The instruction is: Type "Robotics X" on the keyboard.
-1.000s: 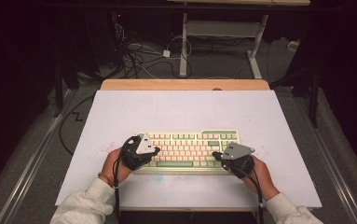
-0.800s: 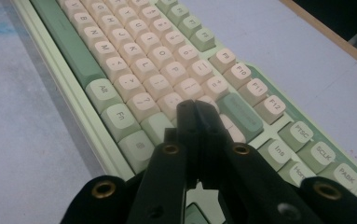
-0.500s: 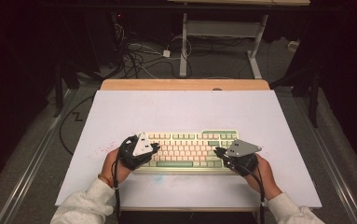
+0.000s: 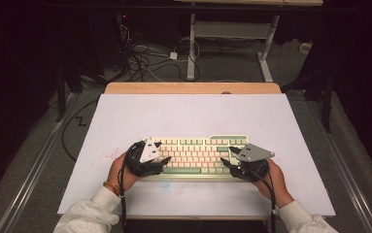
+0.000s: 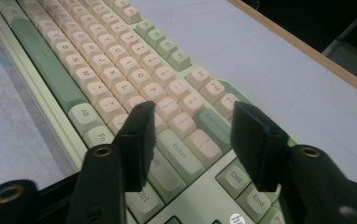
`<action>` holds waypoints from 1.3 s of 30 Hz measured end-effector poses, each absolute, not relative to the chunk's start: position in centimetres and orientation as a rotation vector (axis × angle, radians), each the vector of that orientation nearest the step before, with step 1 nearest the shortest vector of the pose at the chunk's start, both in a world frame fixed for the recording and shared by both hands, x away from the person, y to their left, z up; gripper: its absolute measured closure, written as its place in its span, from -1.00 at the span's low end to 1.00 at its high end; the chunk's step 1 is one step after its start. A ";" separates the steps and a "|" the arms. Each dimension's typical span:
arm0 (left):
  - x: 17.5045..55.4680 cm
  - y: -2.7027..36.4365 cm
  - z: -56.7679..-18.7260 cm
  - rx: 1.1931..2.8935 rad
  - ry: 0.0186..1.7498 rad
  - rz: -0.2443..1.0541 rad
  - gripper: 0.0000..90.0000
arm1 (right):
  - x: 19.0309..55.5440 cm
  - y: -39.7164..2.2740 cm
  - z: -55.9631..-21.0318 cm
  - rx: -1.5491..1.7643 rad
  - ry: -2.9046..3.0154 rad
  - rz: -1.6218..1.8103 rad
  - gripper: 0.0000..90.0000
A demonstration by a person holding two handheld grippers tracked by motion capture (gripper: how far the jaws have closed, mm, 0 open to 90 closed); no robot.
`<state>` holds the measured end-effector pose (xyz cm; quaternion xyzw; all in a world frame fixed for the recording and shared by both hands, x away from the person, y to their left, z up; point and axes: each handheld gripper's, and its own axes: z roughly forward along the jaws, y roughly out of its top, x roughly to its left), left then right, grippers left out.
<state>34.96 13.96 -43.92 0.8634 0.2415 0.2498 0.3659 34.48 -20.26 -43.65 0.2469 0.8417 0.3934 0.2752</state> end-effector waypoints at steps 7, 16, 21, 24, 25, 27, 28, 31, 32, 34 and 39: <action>34.8 13.9 -44.0 2.191 0.632 0.669 -0.51 | 34.5 -20.2 -43.8 0.688 2.230 1.074 -0.40; 34.7 13.9 -43.9 2.171 0.626 0.672 -0.62 | 34.5 -20.1 -43.7 0.705 2.178 1.108 -0.64; 34.8 13.9 -44.0 2.163 0.625 0.680 -0.62 | 34.7 -20.0 -43.8 0.707 2.179 1.107 -0.64; 34.7 13.8 -44.0 2.167 0.608 0.678 -0.62 | 34.7 -20.1 -43.7 0.716 2.168 1.113 -0.63; 34.7 13.8 -44.0 2.166 0.604 0.683 -0.63 | 34.7 -20.1 -43.7 0.712 2.167 1.109 -0.63; 34.7 13.7 -44.0 2.164 0.593 0.682 -0.62 | 34.6 -20.2 -43.7 0.704 2.169 1.100 -0.63; 34.6 13.7 -44.0 2.161 0.590 0.689 -0.62 | 34.6 -20.2 -43.7 0.705 2.169 1.103 -0.63; 34.5 13.6 -43.9 2.155 0.584 0.697 -0.62 | 34.5 -20.2 -43.5 0.690 2.169 1.104 -0.63; 34.5 13.6 -43.9 2.156 0.578 0.701 -0.62 | 34.5 -20.2 -43.4 0.687 2.169 1.111 -0.63; 34.2 13.5 -43.8 2.152 0.574 0.702 -0.63 | 34.3 -20.2 -43.3 0.677 2.169 1.106 -0.61; 33.7 13.4 -43.5 2.135 0.553 0.717 -0.62 | 33.6 -20.3 -43.0 0.659 2.142 1.086 -0.61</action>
